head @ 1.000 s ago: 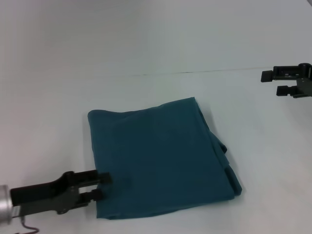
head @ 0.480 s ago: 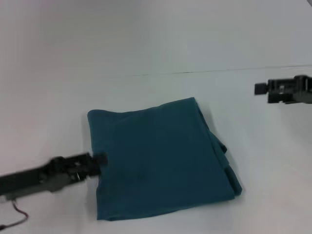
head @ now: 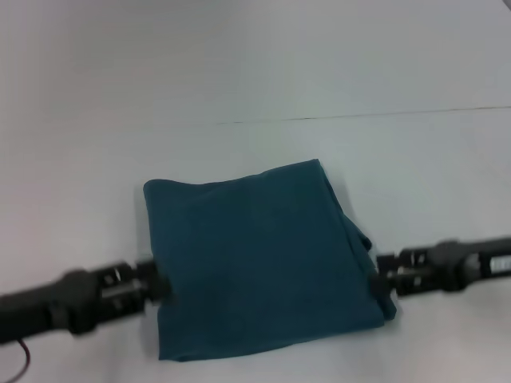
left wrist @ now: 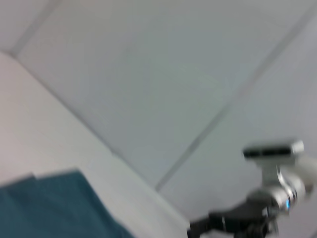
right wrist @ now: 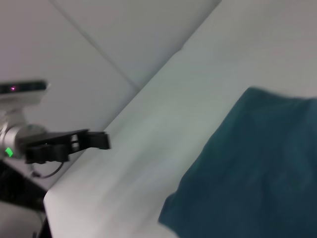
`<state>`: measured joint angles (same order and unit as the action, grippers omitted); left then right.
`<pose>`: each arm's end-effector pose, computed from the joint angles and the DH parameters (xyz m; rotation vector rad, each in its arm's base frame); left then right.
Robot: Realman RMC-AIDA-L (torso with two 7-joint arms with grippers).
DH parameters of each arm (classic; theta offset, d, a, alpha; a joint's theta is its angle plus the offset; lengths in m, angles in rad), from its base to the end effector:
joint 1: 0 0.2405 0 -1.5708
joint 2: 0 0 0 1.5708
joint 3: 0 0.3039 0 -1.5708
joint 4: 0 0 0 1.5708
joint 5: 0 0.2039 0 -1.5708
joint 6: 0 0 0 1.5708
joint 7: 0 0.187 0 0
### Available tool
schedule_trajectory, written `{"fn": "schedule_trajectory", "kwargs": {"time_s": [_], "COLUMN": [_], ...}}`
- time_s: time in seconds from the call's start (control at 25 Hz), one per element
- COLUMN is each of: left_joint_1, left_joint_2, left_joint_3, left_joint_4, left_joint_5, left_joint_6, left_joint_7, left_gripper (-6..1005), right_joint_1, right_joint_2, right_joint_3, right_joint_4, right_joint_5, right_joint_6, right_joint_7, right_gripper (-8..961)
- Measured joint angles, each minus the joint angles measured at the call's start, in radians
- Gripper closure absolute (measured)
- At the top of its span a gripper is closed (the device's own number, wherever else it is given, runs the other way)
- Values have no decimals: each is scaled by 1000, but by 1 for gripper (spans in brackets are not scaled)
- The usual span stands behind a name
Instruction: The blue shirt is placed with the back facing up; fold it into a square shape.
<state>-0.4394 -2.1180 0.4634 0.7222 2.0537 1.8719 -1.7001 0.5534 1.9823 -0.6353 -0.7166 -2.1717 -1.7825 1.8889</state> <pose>-0.2781 0.3048 -0.0370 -2.6582 -1.1382 -1.0542 0.2913 0.3437 -0.0176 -2.7862 1.2635 0.5822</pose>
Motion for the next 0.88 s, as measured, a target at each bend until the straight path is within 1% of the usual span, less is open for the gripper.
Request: {"fn": "schedule_trajectory", "kwargs": {"time_s": [0.04,0.12,0.28,0.4,0.56,0.64,0.76,0.88], "left_joint_1": [-2,-6,-14,-24,-43,-53,-67,-75], "left_joint_2": [0,-1,-5,-6,-3,-4,-6,-6], "left_joint_3": [21,46,103,132,153,178,210,216], "left_joint_4": [3,6,16,22,21,20,20,19], "left_joint_5": [26,59,103,136,150,151,152,150], "left_joint_6": [-4,-16,-32,-37,-40,-51,-80,-95], "left_joint_7": [14,32,58,61,47,22,-6,-11], "left_gripper": [341,341,342,342,342,342,342,342], "right_joint_1": [-13,-24,-26,-20,-2,14,39,49], "right_joint_2": [11,21,33,34,26,25,31,37], "right_joint_3": [-11,-20,-29,-41,-71,-87,-103,-107], "right_joint_4": [0,1,4,5,5,6,7,7], "right_joint_5": [-3,-18,-67,-85,-99,-117,-144,-149], "right_joint_6": [3,6,1,-2,-11,-14,-10,-7], "right_joint_7": [-24,-52,-86,-89,-66,-47,-25,-23], "right_gripper": [38,38,39,39,39,39,39,39]}}
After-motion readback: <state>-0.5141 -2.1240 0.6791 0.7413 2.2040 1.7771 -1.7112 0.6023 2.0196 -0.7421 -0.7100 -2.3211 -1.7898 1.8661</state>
